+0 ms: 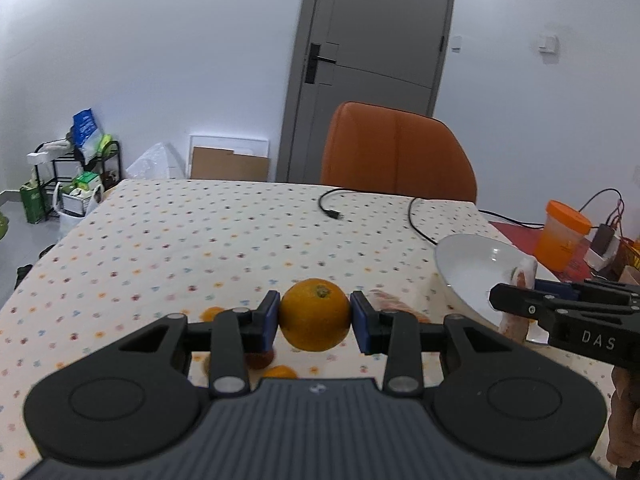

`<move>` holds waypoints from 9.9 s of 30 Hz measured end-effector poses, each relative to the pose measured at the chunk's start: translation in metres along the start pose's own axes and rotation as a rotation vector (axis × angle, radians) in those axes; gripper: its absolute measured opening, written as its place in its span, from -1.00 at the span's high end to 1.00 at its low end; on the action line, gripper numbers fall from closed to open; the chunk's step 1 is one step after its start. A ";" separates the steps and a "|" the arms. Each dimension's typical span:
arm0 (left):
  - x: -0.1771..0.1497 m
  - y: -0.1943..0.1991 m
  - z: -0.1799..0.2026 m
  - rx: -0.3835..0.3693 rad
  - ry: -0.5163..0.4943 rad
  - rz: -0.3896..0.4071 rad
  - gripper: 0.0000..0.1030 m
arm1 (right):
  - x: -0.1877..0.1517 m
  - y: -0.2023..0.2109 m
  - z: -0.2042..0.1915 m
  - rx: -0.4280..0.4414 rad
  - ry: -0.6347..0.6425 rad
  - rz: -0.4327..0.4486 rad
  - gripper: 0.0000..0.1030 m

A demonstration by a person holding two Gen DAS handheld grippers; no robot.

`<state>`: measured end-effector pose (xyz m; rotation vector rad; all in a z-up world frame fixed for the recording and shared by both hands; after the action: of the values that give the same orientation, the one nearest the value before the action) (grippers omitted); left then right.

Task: Organize fruits
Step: 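Carry the orange and pomelo segment to the white plate and open both tools, then move both open tools back toward the remaining fruit, then grasp a small orange with the left tool while the right tool grasps a red plum, then carry the orange and red plum over the white plate and open both tools, then move both open tools back toward the remaining fruit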

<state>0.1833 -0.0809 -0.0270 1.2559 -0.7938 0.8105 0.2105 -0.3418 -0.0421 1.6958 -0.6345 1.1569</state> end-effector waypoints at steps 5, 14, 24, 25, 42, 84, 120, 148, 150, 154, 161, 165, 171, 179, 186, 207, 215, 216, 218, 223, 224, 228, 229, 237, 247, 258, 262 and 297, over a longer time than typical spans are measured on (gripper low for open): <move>0.001 -0.005 0.013 -0.016 -0.018 -0.006 0.29 | 0.006 0.011 0.006 0.016 -0.020 0.036 0.36; 0.004 -0.012 0.035 -0.040 -0.056 -0.008 0.29 | 0.011 0.016 0.029 -0.042 -0.031 0.072 0.36; 0.004 -0.027 0.063 -0.076 -0.098 -0.020 0.29 | 0.000 0.022 0.068 -0.121 -0.101 0.058 0.36; 0.004 -0.029 0.067 -0.081 -0.103 -0.020 0.29 | -0.001 0.023 0.072 -0.126 -0.109 0.056 0.36; 0.008 -0.057 0.112 -0.133 -0.142 -0.034 0.29 | -0.009 -0.004 0.123 -0.197 -0.199 0.013 0.11; 0.002 -0.019 0.063 -0.008 -0.077 -0.018 -0.55 | -0.009 0.017 0.059 -0.140 -0.130 -0.010 -0.59; -0.040 0.044 -0.027 0.122 0.037 -0.026 -0.91 | -0.029 0.024 -0.023 0.028 -0.118 -0.048 -1.00; -0.068 0.046 -0.062 0.120 0.110 -0.042 -0.65 | -0.043 -0.001 -0.065 0.114 -0.086 -0.127 -0.58; -0.067 0.043 -0.065 0.118 0.112 -0.049 -0.58 | -0.043 -0.007 -0.069 0.126 -0.081 -0.141 -0.48; -0.065 0.036 -0.071 0.113 0.103 -0.059 -0.34 | -0.043 -0.019 -0.079 0.156 -0.065 -0.171 -0.32; -0.055 0.026 -0.077 0.105 0.108 -0.055 -0.18 | -0.040 -0.034 -0.092 0.191 -0.051 -0.196 -0.15; -0.051 0.021 -0.079 0.090 0.114 -0.059 -0.10 | -0.039 -0.042 -0.095 0.202 -0.048 -0.211 -0.01; -0.050 0.017 -0.080 0.069 0.124 -0.065 -0.03 | -0.038 -0.055 -0.096 0.214 -0.066 -0.226 0.10; -0.047 0.008 -0.072 0.044 0.095 -0.076 0.07 | -0.036 -0.060 -0.092 0.221 -0.065 -0.229 0.57; -0.047 -0.001 -0.052 -0.005 0.063 -0.086 0.13 | -0.036 -0.055 -0.071 0.185 -0.093 -0.219 0.57; -0.037 -0.014 -0.019 -0.026 0.034 -0.087 0.57 | -0.019 -0.014 -0.018 0.115 -0.163 -0.083 0.57; -0.021 -0.013 0.010 -0.067 -0.008 -0.062 0.57 | -0.015 0.004 0.014 0.051 -0.201 -0.031 0.57; -0.019 -0.014 0.015 -0.073 -0.014 -0.060 0.57 | -0.016 0.006 0.019 0.038 -0.208 -0.027 0.57; -0.017 -0.015 0.023 -0.088 -0.025 -0.057 0.57 | -0.018 0.009 0.030 0.015 -0.225 -0.023 0.57; -0.014 -0.020 0.044 -0.126 -0.055 -0.056 0.57 | -0.024 0.016 0.052 -0.042 -0.258 -0.014 0.56; -0.013 -0.021 0.049 -0.135 -0.061 -0.055 0.57 | -0.025 0.018 0.056 -0.051 -0.263 -0.011 0.56; -0.008 -0.023 0.066 -0.164 -0.094 -0.044 0.57 | -0.031 0.023 0.066 -0.069 -0.284 -0.002 0.43; -0.007 -0.024 0.071 -0.169 -0.101 -0.044 0.57 | -0.032 0.024 0.068 -0.078 -0.286 0.004 0.43; -0.004 -0.032 0.106 -0.211 -0.168 -0.056 0.57 | -0.045 0.041 0.087 -0.109 -0.330 0.028 0.31; 0.003 -0.040 0.141 -0.229 -0.224 -0.035 0.55 | -0.059 0.058 0.103 -0.128 -0.362 0.038 0.16; 0.005 -0.032 0.124 -0.159 -0.210 -0.038 0.00 | -0.057 0.060 0.099 -0.116 -0.363 0.050 0.01; 0.007 -0.025 0.113 -0.131 -0.194 -0.016 -0.34 | -0.054 0.060 0.092 -0.115 -0.342 0.058 -0.11; -0.008 0.033 0.006 0.087 -0.011 -0.013 -0.93 | -0.029 0.044 0.034 -0.028 -0.203 0.039 -1.00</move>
<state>0.1503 -0.0836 -0.0166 1.3428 -0.7657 0.8360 0.1763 -0.3932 -0.0535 1.7976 -0.8084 1.0057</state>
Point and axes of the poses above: each gripper's, at about its wrist camera, not at the fingertips, and y roughly against the way its jaws point, z to its right, x to its top, the point moved 3 cm from there along -y, roughly the way its jaws point, and after that the axes turned 1 degree about x, right-handed, at the moved point
